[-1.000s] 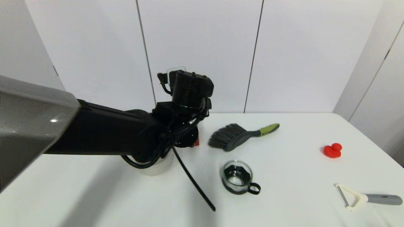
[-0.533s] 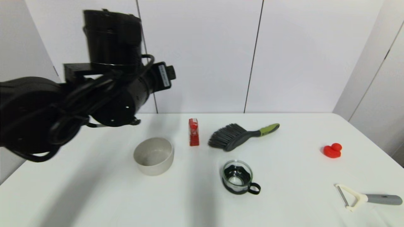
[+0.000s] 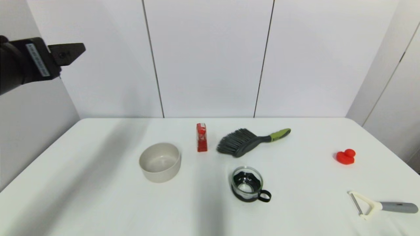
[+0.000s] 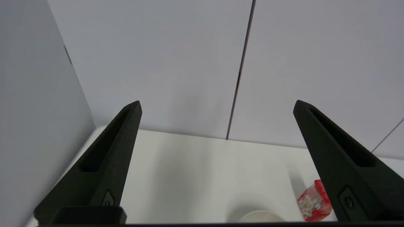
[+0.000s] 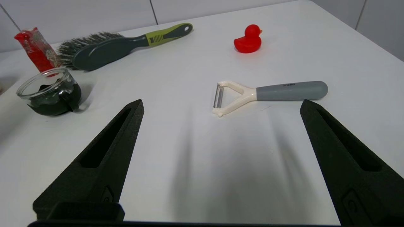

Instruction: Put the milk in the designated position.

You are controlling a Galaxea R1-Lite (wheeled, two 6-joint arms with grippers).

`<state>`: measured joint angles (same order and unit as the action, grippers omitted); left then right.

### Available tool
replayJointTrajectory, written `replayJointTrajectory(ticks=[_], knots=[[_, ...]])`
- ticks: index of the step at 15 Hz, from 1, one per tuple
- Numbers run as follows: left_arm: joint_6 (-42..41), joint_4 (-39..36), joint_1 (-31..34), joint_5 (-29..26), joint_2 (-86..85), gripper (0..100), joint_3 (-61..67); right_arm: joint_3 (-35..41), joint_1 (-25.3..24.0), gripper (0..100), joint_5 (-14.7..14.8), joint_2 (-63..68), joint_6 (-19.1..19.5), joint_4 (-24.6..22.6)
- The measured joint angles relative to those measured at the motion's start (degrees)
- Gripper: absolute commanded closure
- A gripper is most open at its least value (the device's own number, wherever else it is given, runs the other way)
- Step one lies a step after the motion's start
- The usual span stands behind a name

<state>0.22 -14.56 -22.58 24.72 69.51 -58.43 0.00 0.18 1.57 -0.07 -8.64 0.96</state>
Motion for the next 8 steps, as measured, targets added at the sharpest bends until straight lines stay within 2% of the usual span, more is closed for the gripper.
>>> replayJointTrajectory(ticks=[1, 5, 7, 8], knots=[[-1.1, 0.6, 2.6, -5.0, -2.3, 0, 1.3, 0.0, 0.0, 0, 0.0, 0.0, 0.0, 0.0], [-5.0, 6.2, 12.9, -31.1, -11.4, 0, 8.6, 0.0, 0.0, 0, 0.0, 0.0, 0.0, 0.0], [-6.1, 6.4, 16.2, -39.2, -15.8, 0, 14.4, 0.0, 0.0, 0, 0.0, 0.0, 0.0, 0.0], [-6.3, 6.4, 17.2, -40.1, -17.8, 0, 17.2, 0.0, 0.0, 0, 0.0, 0.0, 0.0, 0.0]])
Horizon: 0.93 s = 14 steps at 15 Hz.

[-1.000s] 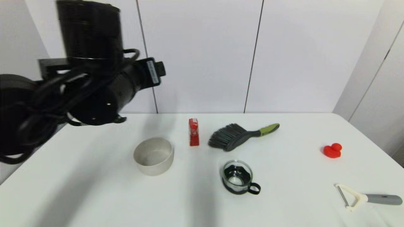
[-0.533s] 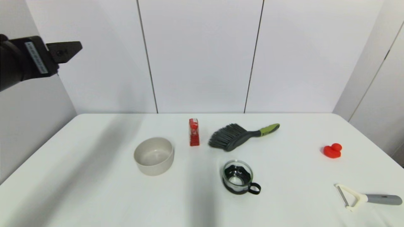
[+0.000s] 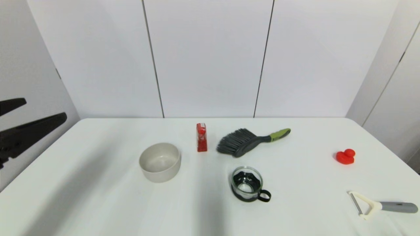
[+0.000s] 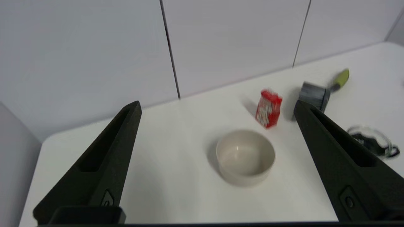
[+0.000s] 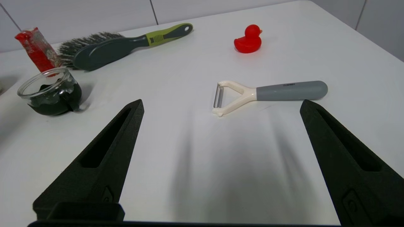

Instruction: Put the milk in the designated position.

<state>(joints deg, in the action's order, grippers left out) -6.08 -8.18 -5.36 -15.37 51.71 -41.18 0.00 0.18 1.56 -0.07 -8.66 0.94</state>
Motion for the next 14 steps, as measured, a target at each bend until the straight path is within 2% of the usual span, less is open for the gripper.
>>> replayJointTrajectory(ticks=[6, 14], knots=[[-0.2, -0.1, 2.5, 4.9, -16.2, 0, 18.2, 0.0, 0.0, 0, 0.0, 0.0, 0.0, 0.0], [-0.2, -0.1, 3.1, 5.3, -34.3, 0, 36.6, 0.0, 0.0, 0, 0.0, 0.0, 0.0, 0.0]])
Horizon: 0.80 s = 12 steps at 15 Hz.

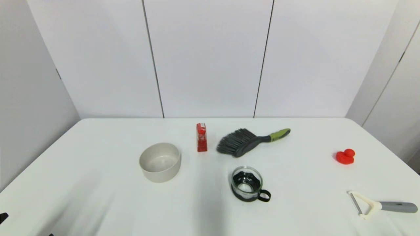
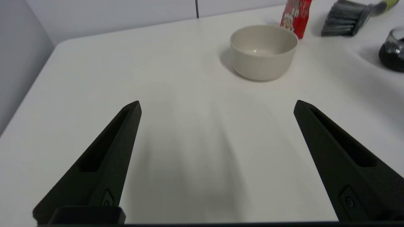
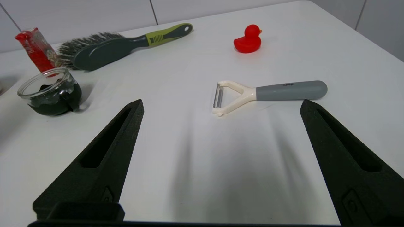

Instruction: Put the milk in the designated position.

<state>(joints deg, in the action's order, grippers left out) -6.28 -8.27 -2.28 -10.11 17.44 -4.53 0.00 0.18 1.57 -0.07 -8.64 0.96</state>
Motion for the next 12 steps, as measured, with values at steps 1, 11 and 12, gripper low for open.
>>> replayJointTrajectory(ticks=[1, 11, 12], knots=[[0.0, 0.1, 1.0, 0.0, -1.5, 0, 1.3, 0.0, 0.0, 0, 0.0, 0.0, 0.0, 0.0], [-1.0, 7.5, 3.3, 6.8, -14.4, 0, 4.5, 0.0, 0.0, 0, 0.0, 0.0, 0.0, 0.0], [-0.9, 8.4, 3.2, 7.2, -15.5, 0, 4.5, 0.0, 0.0, 0, 0.0, 0.0, 0.0, 0.0]])
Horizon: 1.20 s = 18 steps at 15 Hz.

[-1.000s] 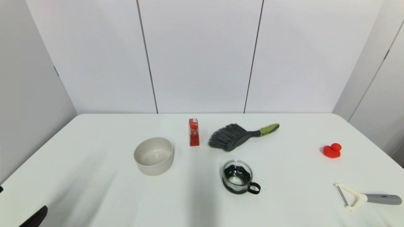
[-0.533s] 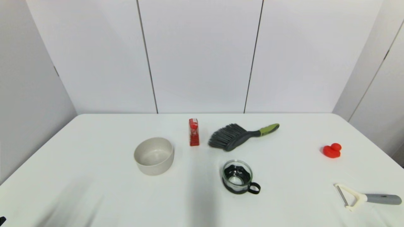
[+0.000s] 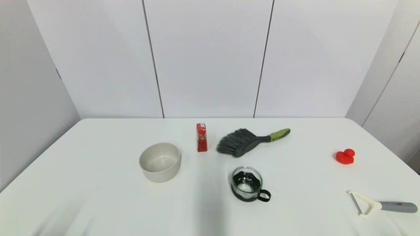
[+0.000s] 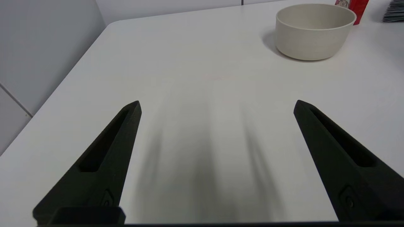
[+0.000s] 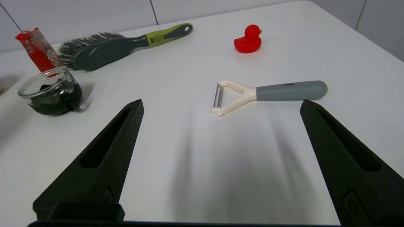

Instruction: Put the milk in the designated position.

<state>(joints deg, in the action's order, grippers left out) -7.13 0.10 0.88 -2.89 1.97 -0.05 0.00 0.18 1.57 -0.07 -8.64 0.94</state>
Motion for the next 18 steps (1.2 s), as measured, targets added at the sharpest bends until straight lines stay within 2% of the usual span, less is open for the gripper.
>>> replayJointTrajectory(ticks=[18], knots=[[2.6, 0.2, -0.2, 0.3, -2.1, 0, 0.0, 0.0, 0.0, 0, -0.1, 0.0, 0.6, 0.0]])
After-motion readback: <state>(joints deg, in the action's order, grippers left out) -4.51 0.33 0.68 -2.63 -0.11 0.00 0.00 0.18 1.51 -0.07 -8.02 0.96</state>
